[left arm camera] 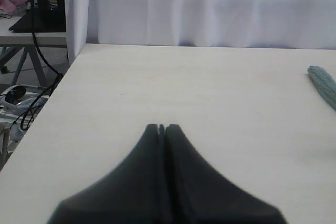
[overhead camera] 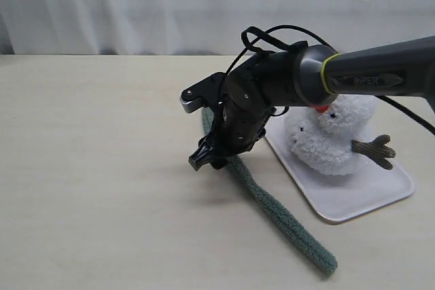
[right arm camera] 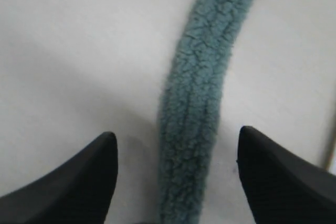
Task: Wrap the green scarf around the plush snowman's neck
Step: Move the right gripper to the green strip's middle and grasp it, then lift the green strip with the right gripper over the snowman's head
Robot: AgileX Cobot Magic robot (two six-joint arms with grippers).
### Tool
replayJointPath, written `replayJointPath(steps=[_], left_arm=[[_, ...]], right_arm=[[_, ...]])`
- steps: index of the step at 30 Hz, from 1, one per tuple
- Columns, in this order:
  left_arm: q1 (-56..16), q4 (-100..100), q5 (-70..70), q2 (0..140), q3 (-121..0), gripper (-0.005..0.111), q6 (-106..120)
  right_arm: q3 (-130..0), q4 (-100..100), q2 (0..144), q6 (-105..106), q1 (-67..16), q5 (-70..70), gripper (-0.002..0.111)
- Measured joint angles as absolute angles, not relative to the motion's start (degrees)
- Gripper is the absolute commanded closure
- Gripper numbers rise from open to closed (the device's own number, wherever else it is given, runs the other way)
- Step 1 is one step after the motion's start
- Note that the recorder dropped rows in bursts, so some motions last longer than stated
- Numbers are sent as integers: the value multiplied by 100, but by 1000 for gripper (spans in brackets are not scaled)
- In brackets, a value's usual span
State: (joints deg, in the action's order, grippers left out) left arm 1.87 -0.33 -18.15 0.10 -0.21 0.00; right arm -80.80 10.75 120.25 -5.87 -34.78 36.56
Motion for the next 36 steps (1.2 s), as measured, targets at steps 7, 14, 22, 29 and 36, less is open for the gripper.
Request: replayJointPath(steps=[7, 14, 22, 29, 36], left_arm=[[187, -33, -1815, 10, -21, 107, 0], [187, -33, -1815, 10, -21, 107, 0], [187, -33, -1815, 10, -21, 107, 0], [187, -33, -1815, 10, -21, 107, 0], [187, -33, -1815, 10, -21, 107, 0]], right_arm=[[-8080, 964, 12216, -577, -3369, 3865, 46], [-8140, 754, 12385, -404, -3369, 3834, 75], [-8154, 731, 12411, -267, -3369, 3806, 104], [-8142, 755, 12339, -212, -3369, 4007, 104], [-8103, 768, 11604, -199, -3369, 4596, 104]])
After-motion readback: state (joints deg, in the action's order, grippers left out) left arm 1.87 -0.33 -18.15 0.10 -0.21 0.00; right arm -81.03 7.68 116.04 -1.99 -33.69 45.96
